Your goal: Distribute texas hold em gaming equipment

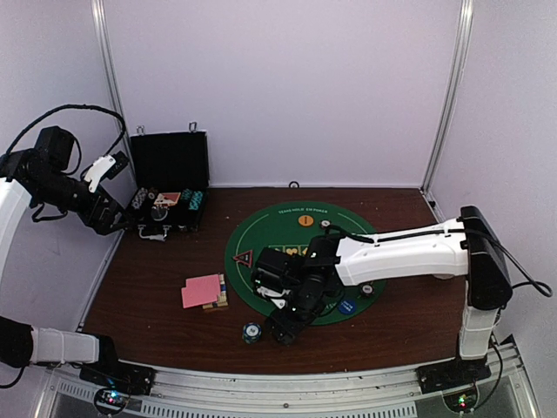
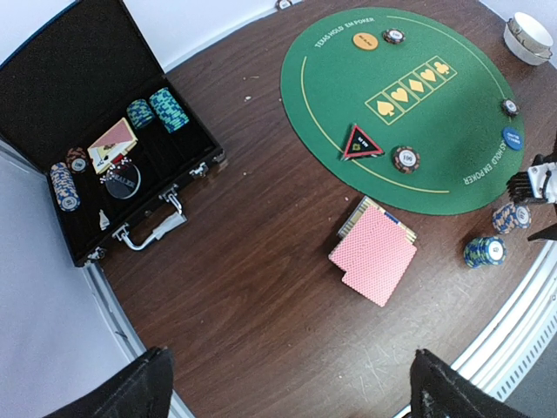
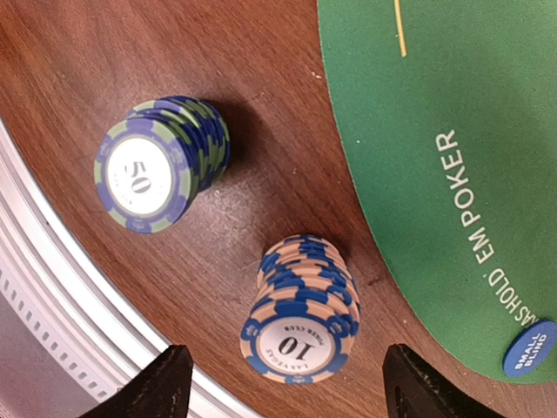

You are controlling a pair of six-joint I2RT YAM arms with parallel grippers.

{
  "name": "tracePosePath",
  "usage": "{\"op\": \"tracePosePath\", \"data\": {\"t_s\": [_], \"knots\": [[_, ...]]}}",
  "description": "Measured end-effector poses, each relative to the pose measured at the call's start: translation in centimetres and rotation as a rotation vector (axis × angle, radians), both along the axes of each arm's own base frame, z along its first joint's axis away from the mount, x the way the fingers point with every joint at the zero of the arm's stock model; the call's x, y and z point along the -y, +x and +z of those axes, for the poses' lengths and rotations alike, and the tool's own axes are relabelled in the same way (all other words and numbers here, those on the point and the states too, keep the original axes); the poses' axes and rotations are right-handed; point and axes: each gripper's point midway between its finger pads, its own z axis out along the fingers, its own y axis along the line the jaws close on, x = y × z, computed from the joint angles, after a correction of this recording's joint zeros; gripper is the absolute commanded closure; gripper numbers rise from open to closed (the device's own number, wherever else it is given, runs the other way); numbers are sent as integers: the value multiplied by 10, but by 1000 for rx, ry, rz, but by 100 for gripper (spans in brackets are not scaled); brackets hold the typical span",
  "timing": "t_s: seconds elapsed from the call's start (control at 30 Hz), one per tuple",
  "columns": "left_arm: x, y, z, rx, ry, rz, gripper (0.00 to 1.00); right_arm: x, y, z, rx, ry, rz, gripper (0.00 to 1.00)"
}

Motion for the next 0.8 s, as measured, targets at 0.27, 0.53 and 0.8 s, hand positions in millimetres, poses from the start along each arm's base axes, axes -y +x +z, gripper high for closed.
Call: {"op": "tracePosePath", "data": {"t_s": [0.27,0.53,0.8], "knots": [[0,0,0,1,1,-1,2,-3,-1,-17,-19,-30,11,29],[0,0,0,1,2,-3,2,-9,0,-16,-19,-17,14,36],[0,0,0,3,4,-5,2,-10,0,-17,-18,-18,14,42]]}}
